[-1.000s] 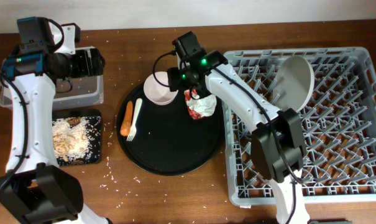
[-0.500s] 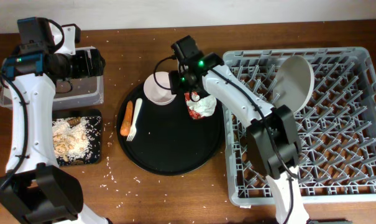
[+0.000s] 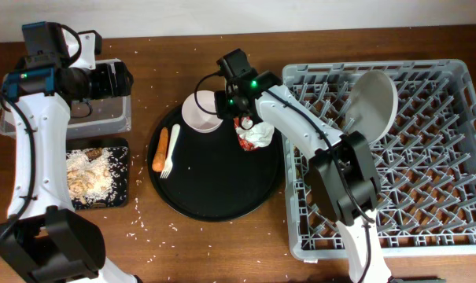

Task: Sort waste into correct bins and load items into the dishwasher rack
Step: 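Reach the right gripper to the pink bowl and grasp its rim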

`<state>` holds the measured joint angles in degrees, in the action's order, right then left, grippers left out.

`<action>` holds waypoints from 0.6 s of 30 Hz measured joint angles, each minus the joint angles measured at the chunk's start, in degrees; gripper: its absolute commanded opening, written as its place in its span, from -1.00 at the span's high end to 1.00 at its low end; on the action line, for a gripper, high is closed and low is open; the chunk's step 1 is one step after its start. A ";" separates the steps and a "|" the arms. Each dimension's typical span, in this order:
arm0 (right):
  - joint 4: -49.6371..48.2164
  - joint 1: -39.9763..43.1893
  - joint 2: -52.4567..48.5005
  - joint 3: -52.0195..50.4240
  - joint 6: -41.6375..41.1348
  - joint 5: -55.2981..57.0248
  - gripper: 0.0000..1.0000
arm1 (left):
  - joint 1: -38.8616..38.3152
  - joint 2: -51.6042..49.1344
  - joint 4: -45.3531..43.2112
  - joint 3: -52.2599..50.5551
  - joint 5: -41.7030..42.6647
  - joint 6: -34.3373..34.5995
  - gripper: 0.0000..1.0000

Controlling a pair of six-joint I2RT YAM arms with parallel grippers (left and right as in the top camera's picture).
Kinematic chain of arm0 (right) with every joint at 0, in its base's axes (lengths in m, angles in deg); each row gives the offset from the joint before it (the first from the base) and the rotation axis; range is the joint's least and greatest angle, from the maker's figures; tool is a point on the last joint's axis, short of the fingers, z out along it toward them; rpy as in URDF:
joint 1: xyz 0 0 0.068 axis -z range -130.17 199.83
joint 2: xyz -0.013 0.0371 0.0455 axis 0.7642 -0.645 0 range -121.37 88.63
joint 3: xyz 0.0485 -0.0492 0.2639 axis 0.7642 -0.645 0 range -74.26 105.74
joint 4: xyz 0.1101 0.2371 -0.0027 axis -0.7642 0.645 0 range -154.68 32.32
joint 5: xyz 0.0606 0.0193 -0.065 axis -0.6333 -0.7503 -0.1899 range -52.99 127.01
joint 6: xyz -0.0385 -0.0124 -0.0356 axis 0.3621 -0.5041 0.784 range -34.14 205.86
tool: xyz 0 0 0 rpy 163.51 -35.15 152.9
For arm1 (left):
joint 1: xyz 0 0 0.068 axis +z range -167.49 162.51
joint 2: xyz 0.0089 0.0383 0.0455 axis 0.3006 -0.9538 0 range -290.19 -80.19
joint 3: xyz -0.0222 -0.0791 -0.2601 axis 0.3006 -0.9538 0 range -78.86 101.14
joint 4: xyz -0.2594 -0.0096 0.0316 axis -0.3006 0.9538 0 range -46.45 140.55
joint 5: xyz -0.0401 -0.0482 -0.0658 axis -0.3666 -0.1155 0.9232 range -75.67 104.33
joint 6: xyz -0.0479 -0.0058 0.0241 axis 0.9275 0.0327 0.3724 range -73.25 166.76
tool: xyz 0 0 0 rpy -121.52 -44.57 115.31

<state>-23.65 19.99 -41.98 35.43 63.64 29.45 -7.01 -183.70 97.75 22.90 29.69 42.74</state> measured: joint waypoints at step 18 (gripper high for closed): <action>2.62 0.02 -2.75 -0.09 0.37 -0.04 0.92 | 0.00 0.00 0.00 0.00 0.00 0.00 -0.98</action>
<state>-21.02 20.01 -44.73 35.34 64.01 29.41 -7.01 -183.70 97.75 22.90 29.69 42.74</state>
